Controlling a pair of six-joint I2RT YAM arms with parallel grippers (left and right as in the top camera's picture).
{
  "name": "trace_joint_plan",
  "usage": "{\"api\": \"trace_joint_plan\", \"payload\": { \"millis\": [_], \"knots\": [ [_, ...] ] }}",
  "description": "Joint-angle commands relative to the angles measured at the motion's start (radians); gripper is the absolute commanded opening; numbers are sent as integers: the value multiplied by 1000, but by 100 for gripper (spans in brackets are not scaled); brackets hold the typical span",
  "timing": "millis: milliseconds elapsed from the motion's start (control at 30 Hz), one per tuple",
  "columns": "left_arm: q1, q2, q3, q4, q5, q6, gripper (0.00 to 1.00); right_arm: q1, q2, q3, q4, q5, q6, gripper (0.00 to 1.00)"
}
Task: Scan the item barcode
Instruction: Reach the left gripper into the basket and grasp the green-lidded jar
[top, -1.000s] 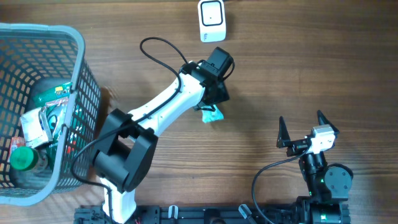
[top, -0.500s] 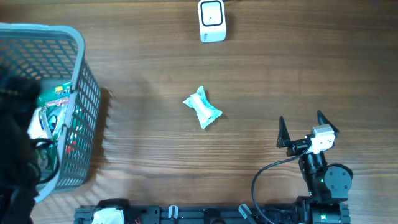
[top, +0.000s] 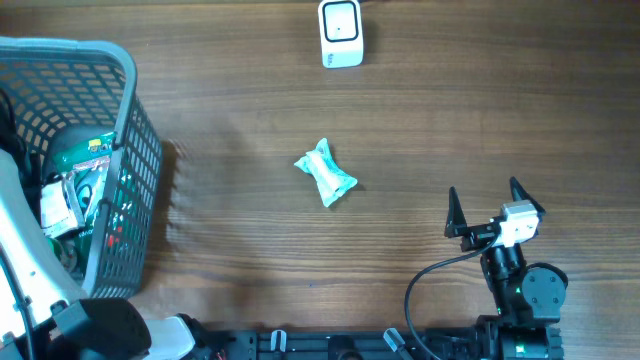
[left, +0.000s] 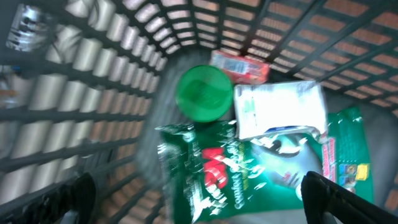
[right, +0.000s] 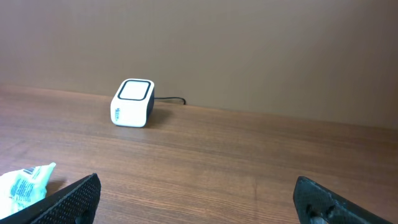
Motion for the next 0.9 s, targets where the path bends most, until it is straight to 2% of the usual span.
{"api": "trace_joint_plan", "payload": {
  "millis": [0, 100, 233, 600, 867],
  "knots": [
    [103, -5, -162, 114, 18, 41, 100, 2, -5, -1, 5, 5, -8, 100],
    [208, -5, -259, 221, 47, 42, 100, 2, -5, -1, 5, 5, -8, 100],
    [274, -4, -354, 336, 109, 42, 100, 2, -5, -1, 5, 5, -8, 100],
    [277, -2, -527, 603, 144, 68, 100, 2, -5, -1, 5, 5, -8, 100],
    [277, 90, -527, 631, 145, 87, 100, 2, -5, -1, 5, 5, -8, 100]
  ]
}}
